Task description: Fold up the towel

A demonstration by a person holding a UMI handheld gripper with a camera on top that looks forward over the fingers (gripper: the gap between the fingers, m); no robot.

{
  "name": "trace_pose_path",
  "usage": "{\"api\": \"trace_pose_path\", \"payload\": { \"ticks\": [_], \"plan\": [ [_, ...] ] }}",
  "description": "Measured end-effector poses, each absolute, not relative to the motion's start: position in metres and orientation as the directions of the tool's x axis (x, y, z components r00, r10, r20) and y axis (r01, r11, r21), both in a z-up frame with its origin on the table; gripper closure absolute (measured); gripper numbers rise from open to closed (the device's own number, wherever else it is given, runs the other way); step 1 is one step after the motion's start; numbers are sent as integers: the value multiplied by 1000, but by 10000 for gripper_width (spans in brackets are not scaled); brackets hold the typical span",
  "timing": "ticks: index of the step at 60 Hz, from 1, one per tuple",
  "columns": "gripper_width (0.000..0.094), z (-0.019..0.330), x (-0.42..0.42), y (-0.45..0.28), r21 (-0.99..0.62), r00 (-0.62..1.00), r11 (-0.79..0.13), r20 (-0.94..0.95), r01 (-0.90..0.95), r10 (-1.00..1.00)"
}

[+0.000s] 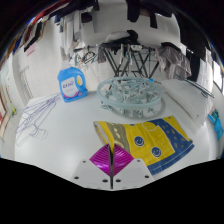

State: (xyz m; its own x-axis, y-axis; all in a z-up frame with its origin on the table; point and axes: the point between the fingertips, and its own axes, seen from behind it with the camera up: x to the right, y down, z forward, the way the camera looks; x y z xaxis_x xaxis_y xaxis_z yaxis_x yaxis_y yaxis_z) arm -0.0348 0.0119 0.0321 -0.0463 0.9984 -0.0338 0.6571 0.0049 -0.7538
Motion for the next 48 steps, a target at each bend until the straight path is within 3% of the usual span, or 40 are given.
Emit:
{"api": "trace_pose_path", "payload": {
  "ticks": [8,15,21,28,29,30,34,36,37,40,48],
  "plan": [
    [928,97,-41,49,-794,-7,-86,-113,602,994],
    [926,128,-54,113,-806,69,-166,-154,569,986],
    [925,125,-68,176,-815,124,-158,-107,558,987],
    [894,85,-80,230,-793,163,-144,-58,591,985],
    [848,77,-81,234,-786,165,-141,-50,602,985],
    [745,69,-83,240,-779,167,-135,-40,612,985],
    [75,42,-80,266,-752,175,-86,40,653,984],
    [166,35,-77,272,-743,167,-62,68,667,984],
    [169,35,-76,275,-742,165,-57,73,668,984],
    [76,42,-68,278,-748,164,-59,68,661,984],
    [85,102,-24,271,-767,166,-75,42,637,985]
  ]
}}
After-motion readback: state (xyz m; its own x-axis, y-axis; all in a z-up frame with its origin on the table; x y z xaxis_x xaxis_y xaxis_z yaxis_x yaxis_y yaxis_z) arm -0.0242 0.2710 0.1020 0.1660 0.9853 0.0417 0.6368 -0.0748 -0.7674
